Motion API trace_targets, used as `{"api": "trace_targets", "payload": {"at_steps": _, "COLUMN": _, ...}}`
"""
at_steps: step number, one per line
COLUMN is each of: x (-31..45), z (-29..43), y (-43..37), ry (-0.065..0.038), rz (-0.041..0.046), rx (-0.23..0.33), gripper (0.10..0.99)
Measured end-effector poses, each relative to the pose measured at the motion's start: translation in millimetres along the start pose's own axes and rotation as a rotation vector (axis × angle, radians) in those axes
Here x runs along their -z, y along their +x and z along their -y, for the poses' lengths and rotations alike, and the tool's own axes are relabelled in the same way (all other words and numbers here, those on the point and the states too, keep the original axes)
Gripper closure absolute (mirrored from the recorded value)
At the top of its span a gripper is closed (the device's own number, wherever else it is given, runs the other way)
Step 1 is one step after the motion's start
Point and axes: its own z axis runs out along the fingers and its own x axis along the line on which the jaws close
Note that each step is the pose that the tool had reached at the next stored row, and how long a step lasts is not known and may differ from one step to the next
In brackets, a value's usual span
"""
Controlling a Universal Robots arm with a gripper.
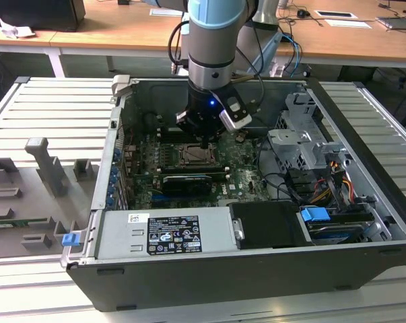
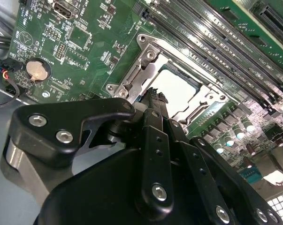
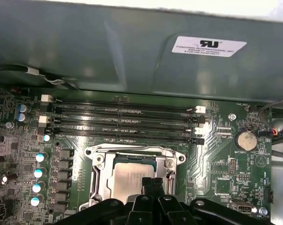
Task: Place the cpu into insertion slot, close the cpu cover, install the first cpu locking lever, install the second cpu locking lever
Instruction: 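Install the second cpu locking lever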
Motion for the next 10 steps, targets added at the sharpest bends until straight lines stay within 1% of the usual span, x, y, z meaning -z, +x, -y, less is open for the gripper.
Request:
{"api": "trace_targets", "payload": {"at_steps": 3, "x": 0.3, "z": 0.2, "y": 0.0, "ry": 0.0, "rz": -0.0002, "rx": 0.0, "gripper": 0.98}}
{"api": "trace_targets", "payload": {"at_steps": 10, "x": 3.9, "z": -0.2, "y": -0.2, "ry": 0.003, "rz": -0.0001, "rx": 0.0, "gripper": 0.98}}
